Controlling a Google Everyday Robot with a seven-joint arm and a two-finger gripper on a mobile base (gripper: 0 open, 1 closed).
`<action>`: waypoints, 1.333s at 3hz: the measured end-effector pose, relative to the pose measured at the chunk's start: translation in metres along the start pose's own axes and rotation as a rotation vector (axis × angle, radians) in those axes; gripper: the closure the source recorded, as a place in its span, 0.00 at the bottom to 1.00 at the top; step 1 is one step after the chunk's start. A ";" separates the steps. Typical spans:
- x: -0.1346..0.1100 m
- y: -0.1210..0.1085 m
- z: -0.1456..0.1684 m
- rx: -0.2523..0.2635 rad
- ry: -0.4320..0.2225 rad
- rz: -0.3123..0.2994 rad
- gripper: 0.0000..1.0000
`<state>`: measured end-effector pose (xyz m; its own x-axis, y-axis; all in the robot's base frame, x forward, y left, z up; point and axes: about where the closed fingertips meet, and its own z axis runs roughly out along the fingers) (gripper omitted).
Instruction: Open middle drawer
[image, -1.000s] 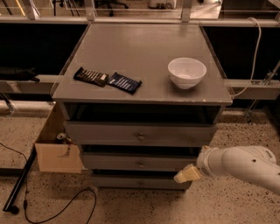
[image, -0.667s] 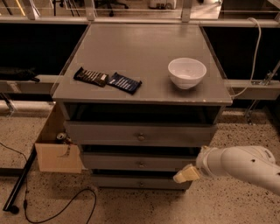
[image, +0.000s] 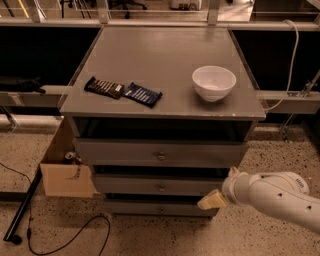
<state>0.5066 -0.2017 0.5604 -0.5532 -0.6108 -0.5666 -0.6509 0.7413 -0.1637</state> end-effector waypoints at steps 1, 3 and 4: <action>0.009 -0.004 0.004 0.030 -0.006 -0.010 0.00; 0.012 -0.003 0.021 0.040 -0.030 -0.069 0.00; 0.006 0.000 0.023 0.039 -0.044 -0.154 0.00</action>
Offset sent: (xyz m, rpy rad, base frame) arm -0.0008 0.0138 -0.0422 -0.0650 -0.0570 0.0113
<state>0.5151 -0.1991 0.5380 -0.4244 -0.7061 -0.5668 -0.7052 0.6504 -0.2822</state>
